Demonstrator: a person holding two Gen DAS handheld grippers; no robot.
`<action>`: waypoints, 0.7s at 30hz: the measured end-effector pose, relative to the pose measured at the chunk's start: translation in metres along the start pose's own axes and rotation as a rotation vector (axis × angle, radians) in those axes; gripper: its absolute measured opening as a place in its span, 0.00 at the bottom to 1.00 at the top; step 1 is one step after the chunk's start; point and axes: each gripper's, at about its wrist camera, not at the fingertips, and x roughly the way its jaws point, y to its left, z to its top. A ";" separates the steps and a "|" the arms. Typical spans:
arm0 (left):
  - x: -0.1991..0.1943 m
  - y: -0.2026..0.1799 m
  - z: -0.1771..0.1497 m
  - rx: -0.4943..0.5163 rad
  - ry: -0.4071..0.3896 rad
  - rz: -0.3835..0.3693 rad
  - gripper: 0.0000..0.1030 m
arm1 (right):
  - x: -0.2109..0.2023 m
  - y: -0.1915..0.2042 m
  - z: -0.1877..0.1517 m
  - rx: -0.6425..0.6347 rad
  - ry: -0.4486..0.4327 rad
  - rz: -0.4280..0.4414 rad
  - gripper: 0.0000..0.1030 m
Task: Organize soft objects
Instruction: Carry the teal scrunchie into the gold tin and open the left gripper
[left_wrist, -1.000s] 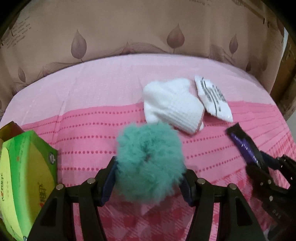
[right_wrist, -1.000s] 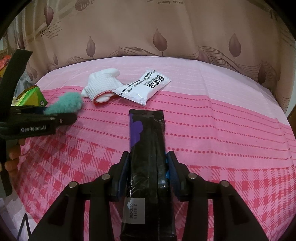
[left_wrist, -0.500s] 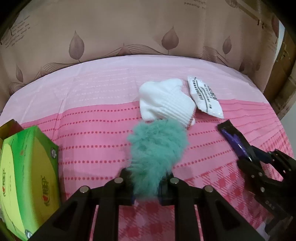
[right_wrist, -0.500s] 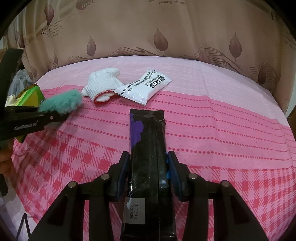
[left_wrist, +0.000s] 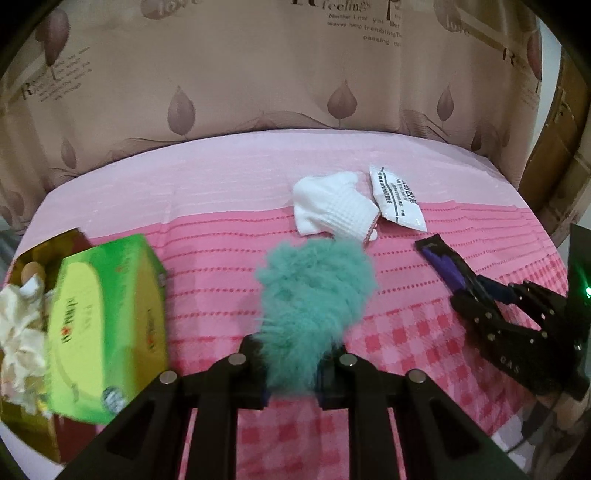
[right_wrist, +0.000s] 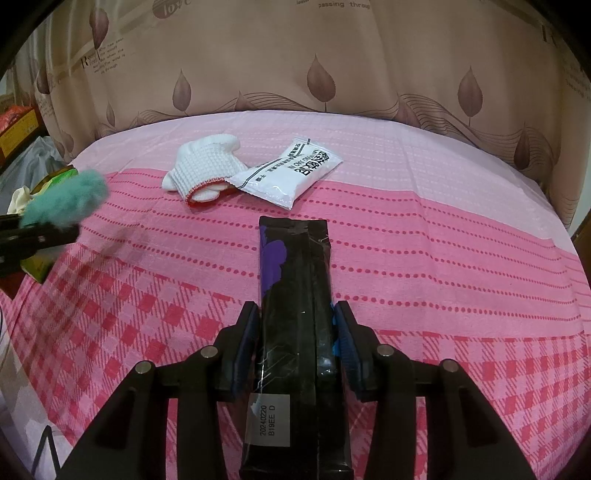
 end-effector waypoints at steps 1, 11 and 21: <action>-0.004 0.002 -0.002 -0.006 -0.004 0.002 0.16 | 0.000 0.000 0.000 0.000 0.000 0.000 0.40; -0.066 0.034 -0.011 -0.066 -0.102 0.056 0.16 | 0.001 0.000 0.000 0.000 0.000 -0.001 0.40; -0.102 0.094 -0.016 -0.136 -0.154 0.174 0.16 | 0.001 0.000 0.000 -0.001 0.000 -0.002 0.40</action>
